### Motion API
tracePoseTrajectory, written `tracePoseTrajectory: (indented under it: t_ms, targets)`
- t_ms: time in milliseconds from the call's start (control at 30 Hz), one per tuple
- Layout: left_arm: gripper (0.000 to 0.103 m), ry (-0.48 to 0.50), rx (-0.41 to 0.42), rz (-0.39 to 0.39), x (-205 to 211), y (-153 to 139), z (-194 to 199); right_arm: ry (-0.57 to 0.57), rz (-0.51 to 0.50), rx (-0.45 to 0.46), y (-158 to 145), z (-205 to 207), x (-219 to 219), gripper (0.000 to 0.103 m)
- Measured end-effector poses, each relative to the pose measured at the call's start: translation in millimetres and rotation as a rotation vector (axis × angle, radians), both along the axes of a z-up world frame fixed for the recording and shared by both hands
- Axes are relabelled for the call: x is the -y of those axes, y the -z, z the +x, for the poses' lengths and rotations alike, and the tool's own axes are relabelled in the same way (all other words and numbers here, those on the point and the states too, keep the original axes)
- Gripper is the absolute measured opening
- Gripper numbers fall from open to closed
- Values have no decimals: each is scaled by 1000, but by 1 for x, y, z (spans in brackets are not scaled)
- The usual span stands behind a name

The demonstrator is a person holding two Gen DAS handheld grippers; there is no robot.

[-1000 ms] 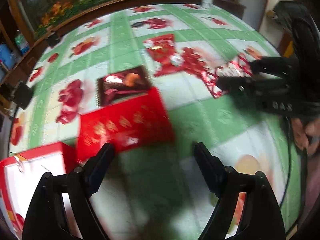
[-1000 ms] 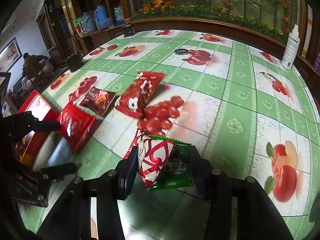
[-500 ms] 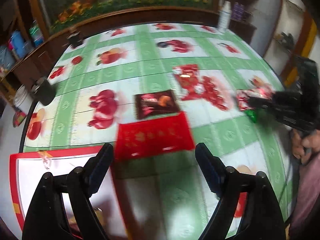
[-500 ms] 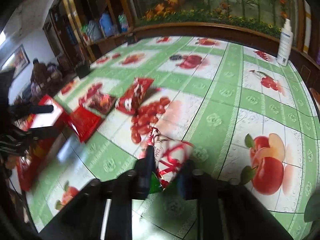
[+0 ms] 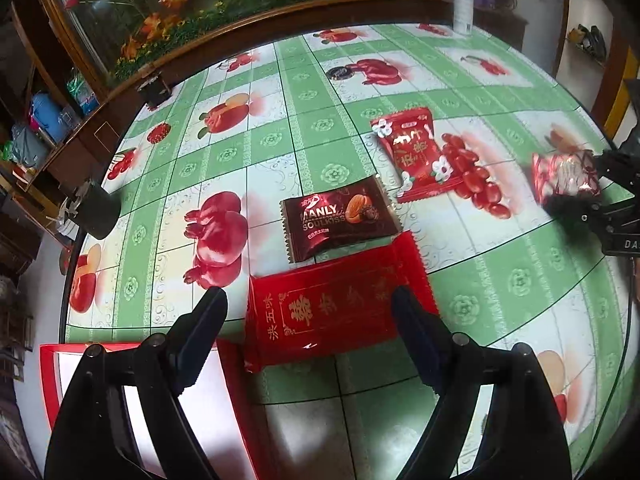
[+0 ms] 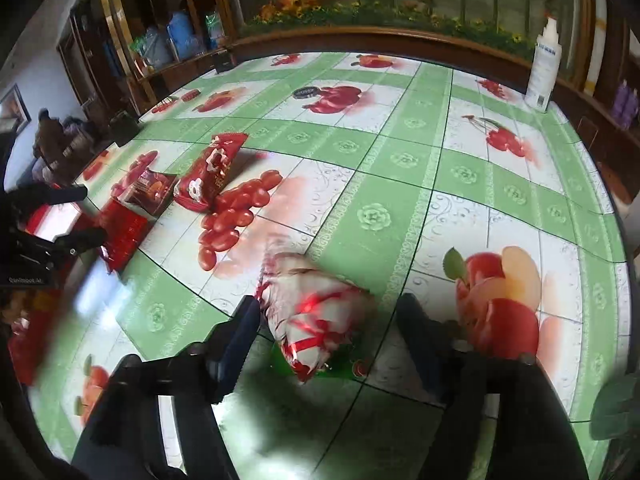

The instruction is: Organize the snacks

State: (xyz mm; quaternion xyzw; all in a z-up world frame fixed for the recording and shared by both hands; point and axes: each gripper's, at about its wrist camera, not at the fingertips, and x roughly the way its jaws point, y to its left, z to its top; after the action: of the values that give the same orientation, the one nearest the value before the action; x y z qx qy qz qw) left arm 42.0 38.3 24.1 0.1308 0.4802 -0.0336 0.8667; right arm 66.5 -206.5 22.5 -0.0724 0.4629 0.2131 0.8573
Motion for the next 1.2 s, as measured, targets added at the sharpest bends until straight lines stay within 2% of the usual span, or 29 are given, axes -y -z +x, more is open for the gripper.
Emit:
tracePoseTrajectory:
  t_ms: [67, 133, 200, 233, 367, 800, 1000, 1100, 1200]
  targets:
    - [84, -5, -13, 1, -1, 4, 4, -2, -19, 12, 1, -1, -4, 74]
    - [84, -9, -11, -17, -2, 6, 5, -10, -43, 34, 2, -2, -8, 65]
    - [85, -8, -11, -27, -2, 7, 6, -6, -51, 52, 2, -2, -9, 47]
    - [85, -6, -11, -32, -1, 7, 6, -8, -45, 53, 1, -2, -9, 45]
    - [85, 0, -57, -96, 0, 15, 5, -35, -54, 55, 1, -6, -12, 44]
    - [85, 70, -48, -107, 14, 15, -15, 59, 30, 23, -10, 4, 14, 42]
    - [84, 167, -44, -114, 38, 15, -50, 80, 42, 20, -12, 7, 16, 42]
    - [84, 268, -58, -125, 57, 14, -78, 82, 38, 5, -8, 8, 14, 42]
    - [84, 323, -36, -93, 63, 5, -101, 89, 49, -11, -6, 9, 16, 43]
